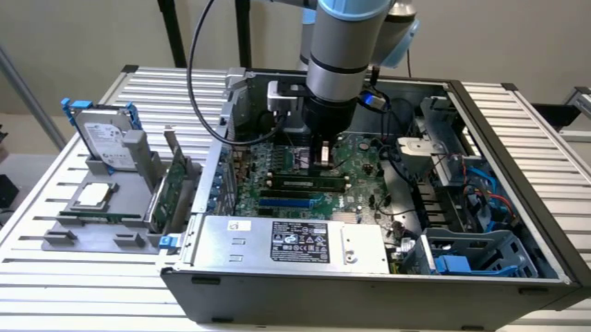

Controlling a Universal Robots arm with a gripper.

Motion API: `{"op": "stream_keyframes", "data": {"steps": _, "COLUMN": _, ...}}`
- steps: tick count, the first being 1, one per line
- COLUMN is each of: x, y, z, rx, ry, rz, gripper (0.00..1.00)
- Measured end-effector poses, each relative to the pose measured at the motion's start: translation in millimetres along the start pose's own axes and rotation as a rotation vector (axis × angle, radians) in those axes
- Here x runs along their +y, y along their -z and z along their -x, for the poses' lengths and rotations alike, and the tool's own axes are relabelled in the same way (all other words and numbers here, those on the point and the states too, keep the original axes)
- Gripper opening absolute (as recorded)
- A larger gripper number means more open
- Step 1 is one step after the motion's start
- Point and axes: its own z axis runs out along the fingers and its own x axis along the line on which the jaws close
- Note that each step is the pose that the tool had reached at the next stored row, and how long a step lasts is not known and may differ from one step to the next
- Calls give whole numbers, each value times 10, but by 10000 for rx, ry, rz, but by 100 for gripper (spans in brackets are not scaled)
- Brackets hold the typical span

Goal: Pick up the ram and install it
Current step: 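Insert the ram into the slot, then press down the ram until it locks into place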

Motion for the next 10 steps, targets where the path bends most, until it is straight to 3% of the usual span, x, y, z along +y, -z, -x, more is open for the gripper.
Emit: {"op": "stream_keyframes", "data": {"steps": 10, "x": 1, "y": -4, "z": -1, "rx": -27, "ry": 1, "rz": -2, "gripper": 0}}
